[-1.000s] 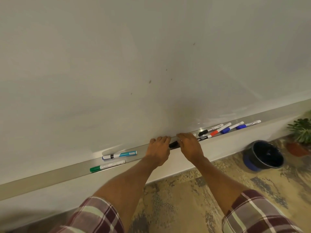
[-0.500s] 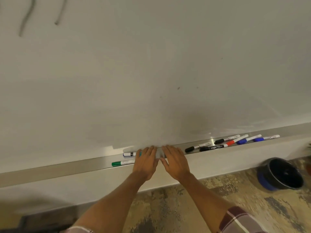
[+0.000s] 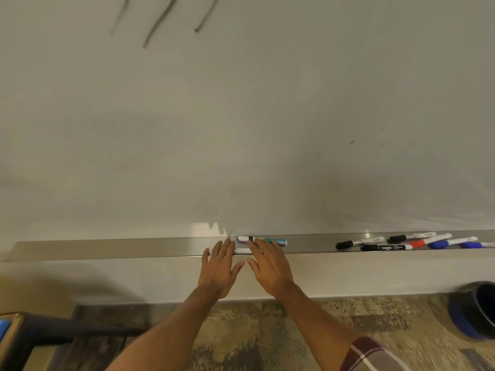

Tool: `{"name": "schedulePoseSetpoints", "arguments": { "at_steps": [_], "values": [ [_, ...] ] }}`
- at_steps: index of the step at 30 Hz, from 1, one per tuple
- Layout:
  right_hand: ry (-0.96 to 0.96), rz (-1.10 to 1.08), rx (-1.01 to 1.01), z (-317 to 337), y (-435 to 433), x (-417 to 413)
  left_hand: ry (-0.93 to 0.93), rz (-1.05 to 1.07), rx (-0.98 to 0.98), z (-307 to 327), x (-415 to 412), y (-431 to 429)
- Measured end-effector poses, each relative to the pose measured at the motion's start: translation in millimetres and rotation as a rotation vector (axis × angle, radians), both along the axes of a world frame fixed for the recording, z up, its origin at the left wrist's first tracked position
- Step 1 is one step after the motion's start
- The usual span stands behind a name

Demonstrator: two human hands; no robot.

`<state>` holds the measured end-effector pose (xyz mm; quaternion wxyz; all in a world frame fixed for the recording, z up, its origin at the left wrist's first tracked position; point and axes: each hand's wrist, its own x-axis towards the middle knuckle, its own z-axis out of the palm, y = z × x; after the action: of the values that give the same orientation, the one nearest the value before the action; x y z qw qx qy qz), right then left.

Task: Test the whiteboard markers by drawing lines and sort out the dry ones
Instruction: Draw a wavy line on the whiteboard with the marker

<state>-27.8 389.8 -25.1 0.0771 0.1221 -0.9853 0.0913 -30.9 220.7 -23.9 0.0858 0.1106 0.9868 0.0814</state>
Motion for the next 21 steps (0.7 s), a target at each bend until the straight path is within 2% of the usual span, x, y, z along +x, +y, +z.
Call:
{"name": "schedulePoseSetpoints", "arguments": {
  "at_steps": [7,13,21],
  "values": [
    [-0.004,0.045,-0.01,-3.9,-35.3,-3.9,-0.02,0.02,0.01,-6.2,-1.7,-24.3],
    [-0.15,0.044,0.012,-7.9,-61.6,-13.0,-0.075,-0.001,-0.02,-4.1,0.6,-32.4],
    [-0.169,0.007,-0.089,1.2,-76.9,-23.0,-0.036,-0.027,0.062,-5.5,-3.0,-50.3]
  ]
}}
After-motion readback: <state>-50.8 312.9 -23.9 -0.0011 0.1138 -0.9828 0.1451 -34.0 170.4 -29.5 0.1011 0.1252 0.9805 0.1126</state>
